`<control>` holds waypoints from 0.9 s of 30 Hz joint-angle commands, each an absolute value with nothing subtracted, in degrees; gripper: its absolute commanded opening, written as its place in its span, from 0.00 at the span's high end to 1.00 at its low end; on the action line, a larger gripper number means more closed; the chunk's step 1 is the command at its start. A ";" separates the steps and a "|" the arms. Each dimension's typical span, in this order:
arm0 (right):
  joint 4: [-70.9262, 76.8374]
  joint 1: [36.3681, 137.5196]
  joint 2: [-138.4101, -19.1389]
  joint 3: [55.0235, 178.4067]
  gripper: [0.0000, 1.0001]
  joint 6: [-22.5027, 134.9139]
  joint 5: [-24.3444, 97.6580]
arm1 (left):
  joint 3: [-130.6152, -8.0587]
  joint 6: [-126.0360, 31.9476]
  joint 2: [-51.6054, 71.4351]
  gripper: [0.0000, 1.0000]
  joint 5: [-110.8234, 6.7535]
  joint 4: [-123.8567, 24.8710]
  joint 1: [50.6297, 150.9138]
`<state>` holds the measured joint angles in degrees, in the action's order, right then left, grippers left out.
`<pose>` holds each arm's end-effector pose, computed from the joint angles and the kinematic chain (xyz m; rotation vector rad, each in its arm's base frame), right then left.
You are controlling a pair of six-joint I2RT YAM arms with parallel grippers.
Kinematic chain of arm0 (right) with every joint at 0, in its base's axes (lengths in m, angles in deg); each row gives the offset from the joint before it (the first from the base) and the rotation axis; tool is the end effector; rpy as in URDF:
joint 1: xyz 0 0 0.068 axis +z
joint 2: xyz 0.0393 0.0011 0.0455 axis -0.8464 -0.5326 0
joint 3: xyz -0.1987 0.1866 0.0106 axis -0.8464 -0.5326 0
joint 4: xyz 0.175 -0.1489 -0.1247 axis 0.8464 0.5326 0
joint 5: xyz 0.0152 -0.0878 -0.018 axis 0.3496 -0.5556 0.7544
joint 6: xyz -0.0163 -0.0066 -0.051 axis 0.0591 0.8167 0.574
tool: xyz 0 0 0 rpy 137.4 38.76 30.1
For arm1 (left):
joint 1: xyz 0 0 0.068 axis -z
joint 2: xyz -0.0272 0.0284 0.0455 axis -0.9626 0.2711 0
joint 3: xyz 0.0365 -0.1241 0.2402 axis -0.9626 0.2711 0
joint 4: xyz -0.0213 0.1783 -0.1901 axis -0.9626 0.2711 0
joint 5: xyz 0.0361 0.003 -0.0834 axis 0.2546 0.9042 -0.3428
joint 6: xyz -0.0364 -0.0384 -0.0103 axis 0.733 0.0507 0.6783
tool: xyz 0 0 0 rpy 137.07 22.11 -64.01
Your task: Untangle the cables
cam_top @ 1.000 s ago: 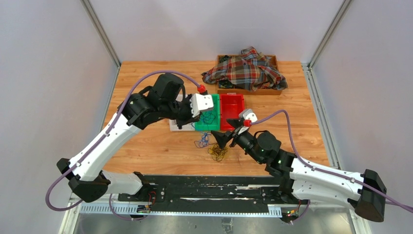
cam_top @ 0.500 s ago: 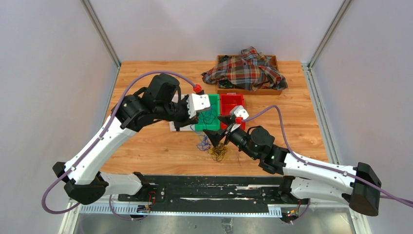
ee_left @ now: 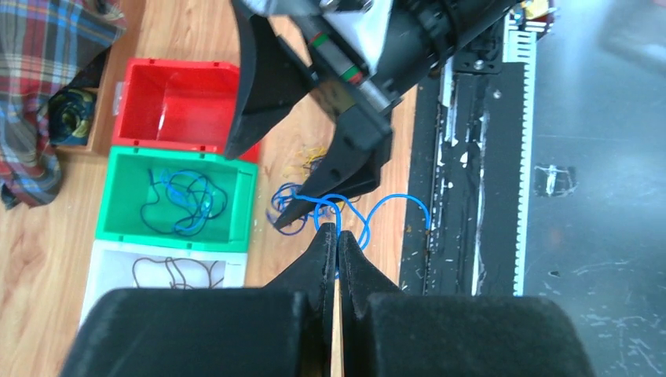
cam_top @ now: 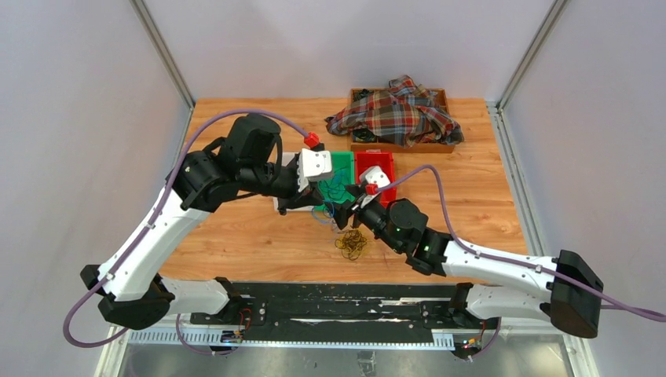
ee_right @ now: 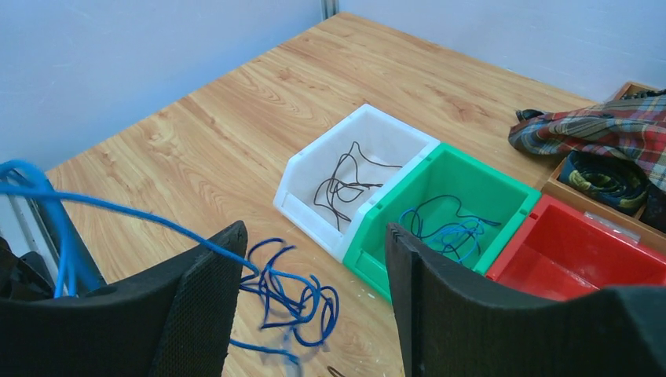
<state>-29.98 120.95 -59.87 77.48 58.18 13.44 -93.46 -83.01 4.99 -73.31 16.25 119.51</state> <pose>0.1220 0.2196 0.3068 -0.5259 1.4123 0.7651 0.1348 -0.1609 0.4587 1.5033 1.6600 -0.7726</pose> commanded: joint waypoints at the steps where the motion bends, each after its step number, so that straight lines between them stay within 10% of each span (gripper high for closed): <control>1: -32.70 122.77 -62.36 80.69 0.37 59.12 13.24 | -96.16 -80.53 4.66 1.00 -78.62 18.05 120.41; 27: -35.63 123.12 -64.21 63.82 0.61 46.35 12.71 | -116.85 -83.24 8.25 1.00 -71.15 18.48 120.41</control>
<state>-33.80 121.80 -64.87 66.36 49.59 14.82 -113.52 -81.91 7.54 -74.41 18.78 119.85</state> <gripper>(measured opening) 0.395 0.012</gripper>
